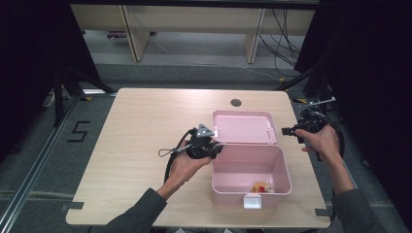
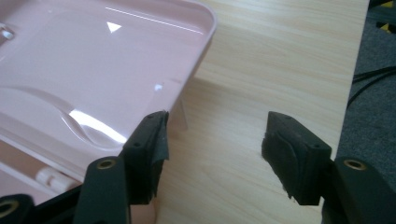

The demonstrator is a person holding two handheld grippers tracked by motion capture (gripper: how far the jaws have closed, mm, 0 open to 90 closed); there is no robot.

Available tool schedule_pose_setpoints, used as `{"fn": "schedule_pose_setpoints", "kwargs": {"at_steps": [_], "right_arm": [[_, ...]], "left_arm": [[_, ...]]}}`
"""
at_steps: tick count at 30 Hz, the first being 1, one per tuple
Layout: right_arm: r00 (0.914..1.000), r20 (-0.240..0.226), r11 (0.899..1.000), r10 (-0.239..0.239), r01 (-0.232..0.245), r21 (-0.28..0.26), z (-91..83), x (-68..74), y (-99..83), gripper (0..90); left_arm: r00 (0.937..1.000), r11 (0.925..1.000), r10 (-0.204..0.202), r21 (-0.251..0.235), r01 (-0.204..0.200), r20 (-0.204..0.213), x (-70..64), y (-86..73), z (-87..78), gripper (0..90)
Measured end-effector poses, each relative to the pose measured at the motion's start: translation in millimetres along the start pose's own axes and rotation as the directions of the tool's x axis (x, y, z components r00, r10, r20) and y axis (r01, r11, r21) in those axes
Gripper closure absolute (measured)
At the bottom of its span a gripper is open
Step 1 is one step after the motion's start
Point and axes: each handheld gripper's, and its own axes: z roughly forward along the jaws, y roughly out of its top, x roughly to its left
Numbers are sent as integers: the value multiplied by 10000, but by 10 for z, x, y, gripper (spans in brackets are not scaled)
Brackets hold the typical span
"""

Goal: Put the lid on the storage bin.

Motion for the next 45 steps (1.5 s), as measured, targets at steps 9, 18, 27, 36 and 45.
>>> {"fn": "schedule_pose_setpoints", "kwargs": {"at_steps": [9,18,27,36,45], "right_arm": [[9998,193,9940,31,-52,1090,100,136,321,511],[9985,537,9856,120,-209,1677,321,236,487,620],[9982,593,9766,-63,-66,2148,495,203,549,689],[9913,903,9591,958,-1162,2579,599,251,626,726],[9867,1101,9463,1198,-1470,2881,678,282,693,774]], "left_arm": [[10000,10000,-12,-23,12,63,3,-3,0,761],[10000,10000,2,-43,-3,-53,4,-8,-3,761],[10000,9999,7,-103,-7,15,1,-12,-3,761],[10000,9999,36,-128,-36,36,4,-15,-4,761],[10000,9998,20,-199,-18,80,6,-21,-3,761]]}}
